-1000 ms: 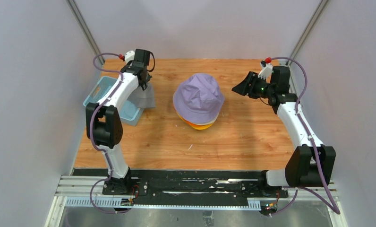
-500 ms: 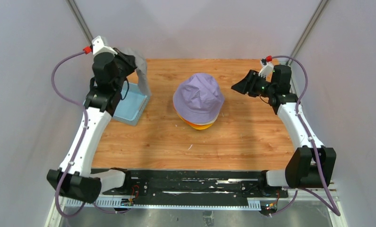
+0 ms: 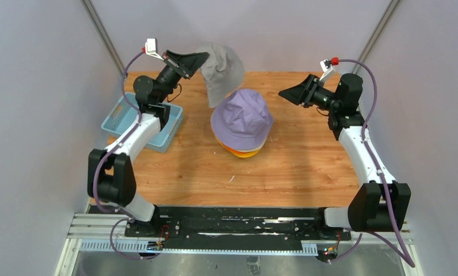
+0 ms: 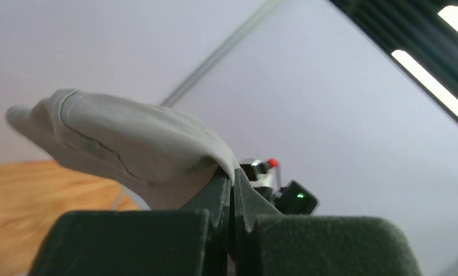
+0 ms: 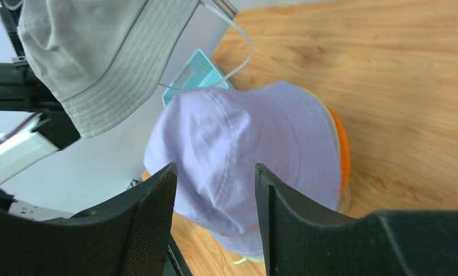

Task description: Stack the hats

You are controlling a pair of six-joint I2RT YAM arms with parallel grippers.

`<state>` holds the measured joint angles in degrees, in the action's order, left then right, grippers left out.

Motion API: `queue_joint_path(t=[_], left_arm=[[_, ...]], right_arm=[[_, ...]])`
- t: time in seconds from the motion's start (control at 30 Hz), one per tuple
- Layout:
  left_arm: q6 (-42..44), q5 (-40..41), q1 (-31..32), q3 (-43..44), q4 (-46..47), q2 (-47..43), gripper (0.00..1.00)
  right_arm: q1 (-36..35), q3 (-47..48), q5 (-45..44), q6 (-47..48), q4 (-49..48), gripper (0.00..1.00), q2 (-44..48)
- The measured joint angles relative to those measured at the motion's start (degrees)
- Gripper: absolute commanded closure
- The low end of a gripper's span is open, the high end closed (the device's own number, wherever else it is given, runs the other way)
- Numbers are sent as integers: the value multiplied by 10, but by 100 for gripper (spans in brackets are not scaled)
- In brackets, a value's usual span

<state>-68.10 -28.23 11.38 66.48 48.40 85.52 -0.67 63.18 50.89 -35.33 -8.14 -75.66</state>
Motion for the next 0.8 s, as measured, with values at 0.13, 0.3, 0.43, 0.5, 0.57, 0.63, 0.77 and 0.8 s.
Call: queue_joint_path(t=[0.13, 0.3, 0.43, 0.5, 0.57, 0.63, 0.77, 0.8], left_arm=[[-153, -32, 4, 33, 212, 80, 100], [-228, -52, 34, 66, 311, 106, 100], [-252, -60, 66, 95, 353, 111, 100], [-256, -62, 76, 101, 364, 114, 100], [-258, -63, 83, 102, 367, 120, 100], [-258, -63, 86, 101, 367, 129, 100], [-257, -63, 87, 94, 367, 145, 100], [-255, -63, 87, 92, 367, 148, 100]], right_arm=[[-12, 0, 18, -43, -71, 49, -12], [-31, 0, 32, -93, -148, 49, -41], [-40, 0, 42, -137, -207, 50, -66], [-44, 3, 45, -162, -237, 50, -80], [-48, 10, 47, -184, -267, 51, -94], [-53, 16, 47, -208, -297, 52, -107], [-64, 22, 52, -256, -361, 53, -128], [-66, 22, 52, -267, -375, 53, -131]])
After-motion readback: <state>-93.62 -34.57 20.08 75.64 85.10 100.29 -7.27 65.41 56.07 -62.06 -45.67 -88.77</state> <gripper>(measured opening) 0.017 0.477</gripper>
